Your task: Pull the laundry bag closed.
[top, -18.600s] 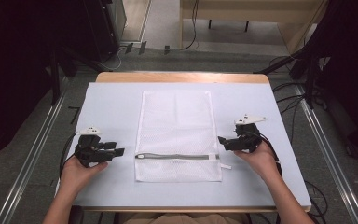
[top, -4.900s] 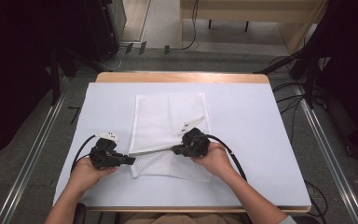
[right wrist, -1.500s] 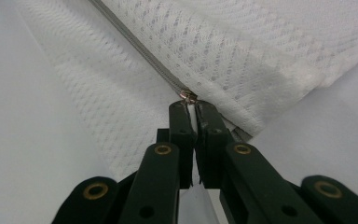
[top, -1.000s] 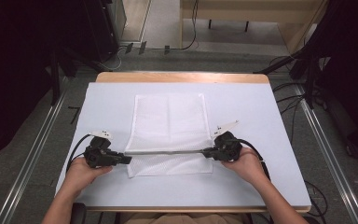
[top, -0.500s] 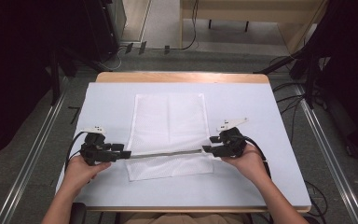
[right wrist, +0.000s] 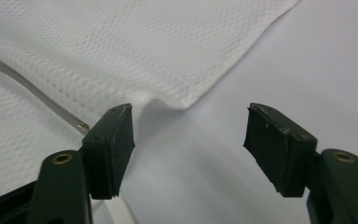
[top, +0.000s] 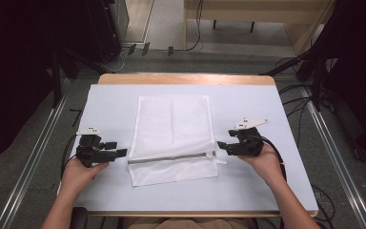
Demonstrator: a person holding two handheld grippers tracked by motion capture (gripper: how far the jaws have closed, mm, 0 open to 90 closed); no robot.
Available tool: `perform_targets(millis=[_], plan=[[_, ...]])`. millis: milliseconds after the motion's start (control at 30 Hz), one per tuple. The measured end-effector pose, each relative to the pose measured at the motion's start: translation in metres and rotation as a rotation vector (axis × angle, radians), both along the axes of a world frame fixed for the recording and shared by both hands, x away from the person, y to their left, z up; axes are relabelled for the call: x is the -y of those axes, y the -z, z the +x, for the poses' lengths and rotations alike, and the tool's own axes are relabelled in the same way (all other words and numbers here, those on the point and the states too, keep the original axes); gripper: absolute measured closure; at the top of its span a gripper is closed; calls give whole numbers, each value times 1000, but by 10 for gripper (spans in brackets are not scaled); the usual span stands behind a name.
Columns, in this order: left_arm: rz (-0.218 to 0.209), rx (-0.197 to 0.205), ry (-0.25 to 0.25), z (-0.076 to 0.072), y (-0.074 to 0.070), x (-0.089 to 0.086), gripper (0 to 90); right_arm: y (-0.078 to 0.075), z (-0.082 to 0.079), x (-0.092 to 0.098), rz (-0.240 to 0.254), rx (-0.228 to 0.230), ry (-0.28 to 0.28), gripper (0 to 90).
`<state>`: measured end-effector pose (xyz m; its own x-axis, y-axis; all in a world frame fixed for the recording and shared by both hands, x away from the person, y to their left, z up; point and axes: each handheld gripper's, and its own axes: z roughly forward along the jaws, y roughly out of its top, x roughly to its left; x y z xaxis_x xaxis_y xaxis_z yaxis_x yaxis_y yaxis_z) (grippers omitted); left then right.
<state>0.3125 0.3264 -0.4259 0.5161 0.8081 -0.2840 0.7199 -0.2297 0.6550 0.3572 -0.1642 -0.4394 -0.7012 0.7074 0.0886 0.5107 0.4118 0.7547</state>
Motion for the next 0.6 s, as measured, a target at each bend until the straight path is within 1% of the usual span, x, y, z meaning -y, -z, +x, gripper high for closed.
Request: perform_targets(millis=[100,133,167,200,333,367,400,433,500,600], plan=[[3,9,-11,0,0,-2,357,1,1,9,-2,17,25,304],[11,14,-14,0,0,-4,348,2,1,11,-2,22,36,299],[10,16,-20,0,0,-4,348,3,2,15,-1,23,50,294],[10,19,-23,1,1,-6,347,3,2,17,4,17,55,285],[16,26,-39,2,2,-10,330,6,5,30,13,24,81,252],[18,28,-41,2,2,-11,327,7,5,32,16,20,89,230],[21,35,-47,2,2,-11,320,7,6,36,26,15,82,198],[24,38,-46,2,2,-11,316,8,6,39,36,11,81,198],[28,50,-50,3,2,-10,308,9,8,42,33,14,100,202],[40,55,-60,4,4,-8,300,11,10,45,33,-3,115,201]])
